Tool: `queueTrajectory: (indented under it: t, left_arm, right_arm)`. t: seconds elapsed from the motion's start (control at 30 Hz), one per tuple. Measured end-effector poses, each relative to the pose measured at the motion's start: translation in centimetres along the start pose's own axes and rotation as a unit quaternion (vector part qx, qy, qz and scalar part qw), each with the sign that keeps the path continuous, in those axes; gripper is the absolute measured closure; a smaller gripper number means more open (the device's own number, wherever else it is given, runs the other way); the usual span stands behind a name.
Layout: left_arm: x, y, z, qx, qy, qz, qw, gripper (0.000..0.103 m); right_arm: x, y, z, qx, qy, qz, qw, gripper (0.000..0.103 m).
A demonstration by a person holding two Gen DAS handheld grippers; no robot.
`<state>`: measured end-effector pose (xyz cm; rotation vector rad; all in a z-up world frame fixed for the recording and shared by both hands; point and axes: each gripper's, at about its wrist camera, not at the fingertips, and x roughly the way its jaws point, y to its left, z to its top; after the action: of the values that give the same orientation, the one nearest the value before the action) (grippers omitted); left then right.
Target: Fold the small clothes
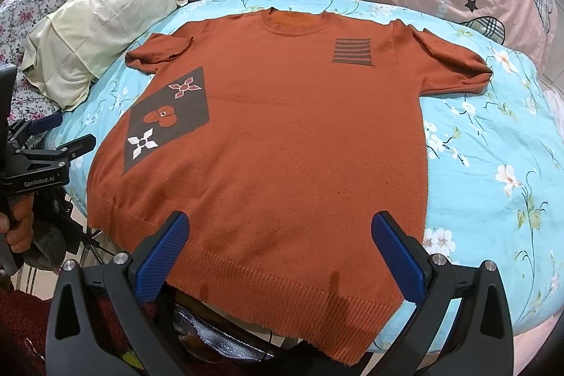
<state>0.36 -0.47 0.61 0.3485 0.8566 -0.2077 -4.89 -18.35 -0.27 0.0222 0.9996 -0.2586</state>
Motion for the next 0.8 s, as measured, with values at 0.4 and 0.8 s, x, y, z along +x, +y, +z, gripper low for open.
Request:
queueTrajectory:
  t: [0.4, 0.8]
  left_arm:
    - [0.8, -0.2, 0.2, 0.003, 0.006, 0.001, 1.0000, 0.006]
    - [3.9, 0.3, 0.6, -0.027, 0.042, -0.021, 0.9985, 0.006]
  right_arm:
    - [0.2, 0.0, 0.1, 0.001, 0.001, 0.001, 1.000, 0.000]
    - [2.0, -2.0, 1.2, 0.015, -0.002, 0.005, 1.000, 0.000]
